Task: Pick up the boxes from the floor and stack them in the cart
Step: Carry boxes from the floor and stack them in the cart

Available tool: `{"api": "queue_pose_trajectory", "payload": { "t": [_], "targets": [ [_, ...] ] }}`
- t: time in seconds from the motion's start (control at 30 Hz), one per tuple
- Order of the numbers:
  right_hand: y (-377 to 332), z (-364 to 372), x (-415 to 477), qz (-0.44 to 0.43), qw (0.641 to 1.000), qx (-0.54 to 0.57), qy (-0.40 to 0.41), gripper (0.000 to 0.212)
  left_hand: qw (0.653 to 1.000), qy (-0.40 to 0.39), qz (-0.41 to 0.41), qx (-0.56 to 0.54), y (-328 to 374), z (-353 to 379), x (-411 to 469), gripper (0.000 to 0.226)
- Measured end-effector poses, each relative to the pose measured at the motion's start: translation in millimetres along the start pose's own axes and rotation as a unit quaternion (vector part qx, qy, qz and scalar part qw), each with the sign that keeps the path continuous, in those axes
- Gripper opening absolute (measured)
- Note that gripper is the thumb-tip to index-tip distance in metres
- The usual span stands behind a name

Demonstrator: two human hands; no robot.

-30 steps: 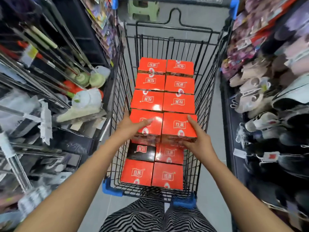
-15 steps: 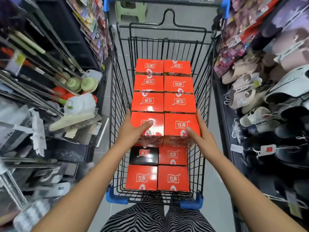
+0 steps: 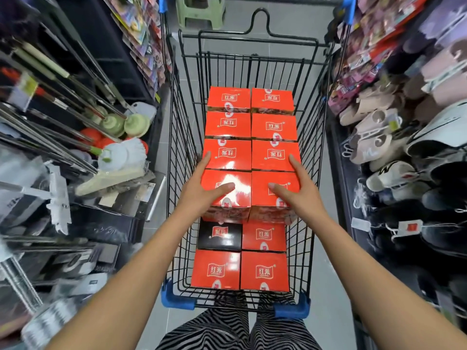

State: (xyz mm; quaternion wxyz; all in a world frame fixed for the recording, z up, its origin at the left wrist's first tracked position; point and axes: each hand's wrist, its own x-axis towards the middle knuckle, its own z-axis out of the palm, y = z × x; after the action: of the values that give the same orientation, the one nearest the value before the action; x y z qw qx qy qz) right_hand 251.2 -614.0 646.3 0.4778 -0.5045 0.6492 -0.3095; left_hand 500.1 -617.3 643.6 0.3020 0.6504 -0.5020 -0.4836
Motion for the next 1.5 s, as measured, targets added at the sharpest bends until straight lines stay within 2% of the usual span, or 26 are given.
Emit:
{"api": "queue_pose_trajectory", "payload": {
  "t": [0.13,0.37,0.43,0.53,0.6,0.67,0.77,0.87,0.97,1.13,1.27,1.37,1.5],
  "targets": [
    [2.1,3.9,1.3,-0.003,1.000,0.013,0.002,0.084,1.000,0.000,-0.006,-0.014,-2.3,-1.1,1.5,0.100],
    [3.1,-9.0,5.4,0.016,0.998,-0.039,-0.053,0.096,1.000,-0.027,-0.004,0.015,1.8,-0.2,-1.0,0.097],
    [-1.7,-12.7,4.9,0.004,0.997,-0.081,-0.016,0.092,0.999,-0.020,-0.012,0.031,5.0,-5.4,-2.5,0.097],
    [-18.8,-12.9,-3.4,-0.073,0.988,-0.133,0.042,0.069,0.999,0.023,-0.005,0.033,12.6,-10.4,-15.0,0.090],
    [-33.6,-7.7,-14.1,-0.153,0.974,-0.160,0.044,0.057,0.996,0.064,-0.002,0.058,16.1,-9.7,-34.8,0.084],
    [-44.1,1.9,-27.0,-0.217,0.959,-0.182,-0.004,0.055,0.990,0.098,-0.011,0.097,14.0,-8.6,-60.0,0.083],
    [-54.1,20.5,-51.8,-0.279,0.928,-0.204,-0.138,0.061,0.975,0.151,-0.015,0.165,4.7,-3.6,-108.1,0.079],
    [-55.0,41.4,-79.6,-0.352,0.866,-0.248,-0.253,0.070,0.939,0.228,-0.065,0.248,-0.3,9.6,-165.5,0.085],
    [-50.1,66.4,-110.0,-0.410,0.795,-0.313,-0.318,0.078,0.901,0.294,-0.155,0.280,-9.8,20.6,-231.2,0.101],
    [-49.7,117.1,-194.7,-0.493,0.666,-0.366,-0.423,0.088,0.831,0.372,-0.273,0.311,-36.1,34.5,-361.0,0.098],
    [-43.9,153.2,-279.3,-0.585,0.557,-0.357,-0.469,0.077,0.762,0.433,-0.391,0.280,-48.2,55.4,-462.5,0.100],
    [-39.7,172.3,-349.2,-0.636,0.474,-0.364,-0.488,0.072,0.700,0.456,-0.488,0.253,-67.1,81.6,-531.8,0.087],
    [-14.3,193.7,-444.1,-0.680,0.375,-0.366,-0.512,0.073,0.624,0.495,-0.571,0.200,-87.7,125.0,-618.2,0.086]
  ]
}}
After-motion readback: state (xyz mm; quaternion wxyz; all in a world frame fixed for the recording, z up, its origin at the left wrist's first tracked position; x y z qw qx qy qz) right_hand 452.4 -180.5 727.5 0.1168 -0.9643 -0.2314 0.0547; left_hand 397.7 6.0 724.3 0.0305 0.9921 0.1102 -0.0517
